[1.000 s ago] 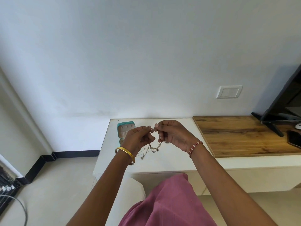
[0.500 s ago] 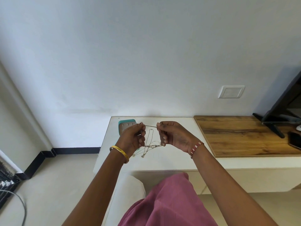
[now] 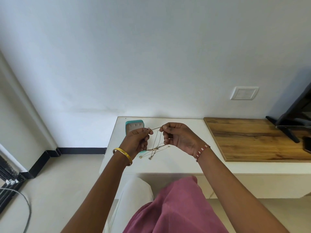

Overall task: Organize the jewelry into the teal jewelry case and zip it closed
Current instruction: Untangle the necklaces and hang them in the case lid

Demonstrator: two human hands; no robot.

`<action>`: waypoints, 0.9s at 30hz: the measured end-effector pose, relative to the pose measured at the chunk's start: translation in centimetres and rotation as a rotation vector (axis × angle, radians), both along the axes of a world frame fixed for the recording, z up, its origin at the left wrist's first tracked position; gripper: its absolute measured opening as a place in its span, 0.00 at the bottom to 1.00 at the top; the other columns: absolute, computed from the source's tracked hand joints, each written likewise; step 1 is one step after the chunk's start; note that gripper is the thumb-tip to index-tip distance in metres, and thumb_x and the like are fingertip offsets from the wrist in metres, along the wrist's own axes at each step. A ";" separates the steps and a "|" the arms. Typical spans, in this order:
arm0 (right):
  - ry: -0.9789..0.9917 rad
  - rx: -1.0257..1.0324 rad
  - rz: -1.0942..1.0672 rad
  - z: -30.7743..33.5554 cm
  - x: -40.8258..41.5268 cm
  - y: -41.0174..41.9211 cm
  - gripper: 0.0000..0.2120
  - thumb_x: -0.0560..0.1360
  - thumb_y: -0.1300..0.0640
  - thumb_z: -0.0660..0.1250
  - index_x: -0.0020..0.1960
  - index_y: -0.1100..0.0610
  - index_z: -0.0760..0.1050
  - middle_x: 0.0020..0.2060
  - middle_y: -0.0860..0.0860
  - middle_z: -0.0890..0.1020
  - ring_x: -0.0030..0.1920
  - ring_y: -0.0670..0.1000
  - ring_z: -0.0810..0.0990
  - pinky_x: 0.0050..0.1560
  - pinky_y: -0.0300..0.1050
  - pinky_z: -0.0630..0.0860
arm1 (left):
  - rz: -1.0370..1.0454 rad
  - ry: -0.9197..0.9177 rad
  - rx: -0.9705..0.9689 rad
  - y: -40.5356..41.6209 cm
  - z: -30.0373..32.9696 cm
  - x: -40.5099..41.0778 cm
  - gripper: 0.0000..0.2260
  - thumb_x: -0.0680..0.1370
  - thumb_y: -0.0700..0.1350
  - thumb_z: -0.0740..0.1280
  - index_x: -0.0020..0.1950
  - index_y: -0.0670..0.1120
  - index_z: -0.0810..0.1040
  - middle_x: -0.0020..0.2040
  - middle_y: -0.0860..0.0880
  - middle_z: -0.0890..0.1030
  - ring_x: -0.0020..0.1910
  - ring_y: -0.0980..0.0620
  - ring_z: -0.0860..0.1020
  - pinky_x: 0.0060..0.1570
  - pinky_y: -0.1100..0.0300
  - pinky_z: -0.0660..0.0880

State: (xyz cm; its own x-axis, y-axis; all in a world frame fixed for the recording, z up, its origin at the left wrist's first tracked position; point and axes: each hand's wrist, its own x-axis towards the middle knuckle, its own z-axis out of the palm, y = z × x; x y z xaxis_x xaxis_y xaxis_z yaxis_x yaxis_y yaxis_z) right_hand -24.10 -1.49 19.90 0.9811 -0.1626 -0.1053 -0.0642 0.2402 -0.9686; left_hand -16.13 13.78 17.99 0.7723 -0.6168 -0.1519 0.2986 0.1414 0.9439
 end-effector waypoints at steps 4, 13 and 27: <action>0.010 -0.035 -0.026 -0.5 1.1 0.4 0.08 0.76 0.66 0.62 0.41 0.62 0.78 0.31 0.53 0.74 0.29 0.46 0.73 0.32 0.39 0.75 | 0.082 0.016 0.021 -0.1 -0.9 0.8 0.11 0.78 0.41 0.60 0.38 0.43 0.77 0.24 0.51 0.73 0.19 0.57 0.67 0.32 0.64 0.70; 0.082 -0.128 -0.190 -2.5 5.0 1.5 0.04 0.73 0.65 0.66 0.41 0.62 0.79 0.28 0.54 0.76 0.28 0.50 0.73 0.32 0.39 0.75 | 0.249 -0.018 0.095 -0.6 -3.4 3.9 0.09 0.77 0.41 0.62 0.39 0.43 0.78 0.30 0.46 0.75 0.30 0.50 0.74 0.40 0.60 0.79; 0.200 -0.231 -0.307 -7.5 13.4 -0.2 0.04 0.73 0.64 0.67 0.44 0.65 0.79 0.30 0.56 0.79 0.31 0.51 0.77 0.39 0.40 0.78 | 0.377 -0.103 0.342 -4.1 -8.3 11.6 0.09 0.78 0.44 0.62 0.42 0.42 0.78 0.40 0.44 0.80 0.40 0.46 0.78 0.45 0.58 0.77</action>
